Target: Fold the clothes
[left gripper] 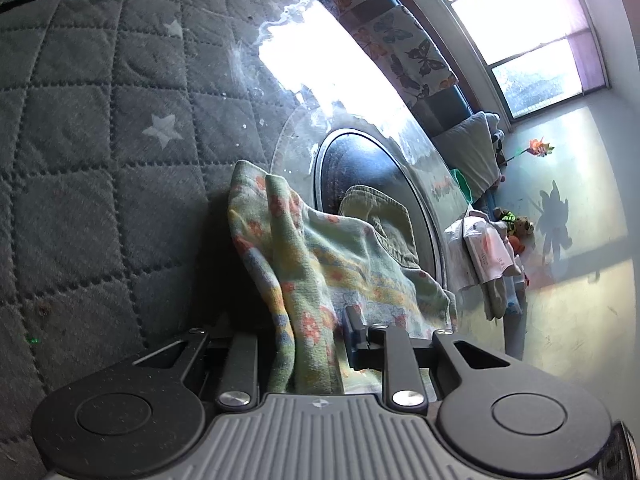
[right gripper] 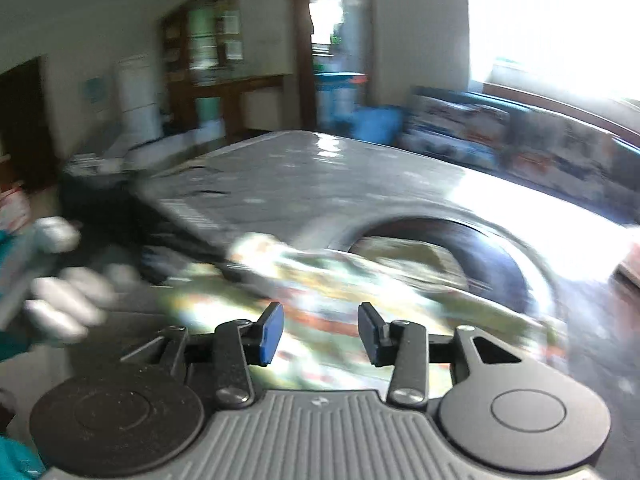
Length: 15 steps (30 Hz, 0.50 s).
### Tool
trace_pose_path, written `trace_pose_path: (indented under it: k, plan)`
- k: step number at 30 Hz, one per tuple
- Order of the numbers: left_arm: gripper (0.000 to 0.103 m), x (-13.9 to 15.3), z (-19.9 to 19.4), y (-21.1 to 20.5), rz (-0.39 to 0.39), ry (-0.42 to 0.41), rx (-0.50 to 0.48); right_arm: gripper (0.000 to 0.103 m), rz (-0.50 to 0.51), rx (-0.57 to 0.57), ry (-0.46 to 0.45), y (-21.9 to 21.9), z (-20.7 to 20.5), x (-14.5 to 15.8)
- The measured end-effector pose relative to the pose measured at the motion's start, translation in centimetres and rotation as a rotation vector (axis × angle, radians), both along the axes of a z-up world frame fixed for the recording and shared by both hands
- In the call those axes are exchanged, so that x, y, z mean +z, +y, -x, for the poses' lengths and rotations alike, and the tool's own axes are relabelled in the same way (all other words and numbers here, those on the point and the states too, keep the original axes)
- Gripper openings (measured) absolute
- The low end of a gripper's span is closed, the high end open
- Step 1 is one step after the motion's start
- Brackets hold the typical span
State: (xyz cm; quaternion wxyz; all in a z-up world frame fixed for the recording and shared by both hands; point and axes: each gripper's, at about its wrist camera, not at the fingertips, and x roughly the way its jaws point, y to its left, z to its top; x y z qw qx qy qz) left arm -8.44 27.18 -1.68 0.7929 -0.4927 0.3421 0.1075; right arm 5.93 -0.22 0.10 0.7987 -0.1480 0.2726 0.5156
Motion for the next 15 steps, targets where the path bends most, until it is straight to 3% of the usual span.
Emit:
trace_pose_path:
  k: [3, 15]
  plan:
    - [0.025, 0.1, -0.1, -0.1, -0.009, 0.000, -0.004, 0.047, 0.018, -0.141, -0.004, -1.7, -3.2, -0.6]
    - [0.025, 0.3, -0.7, -0.4, -0.044, 0.012, -0.018, 0.053, 0.040, -0.392, 0.112, -5.6, -10.6, -4.9]
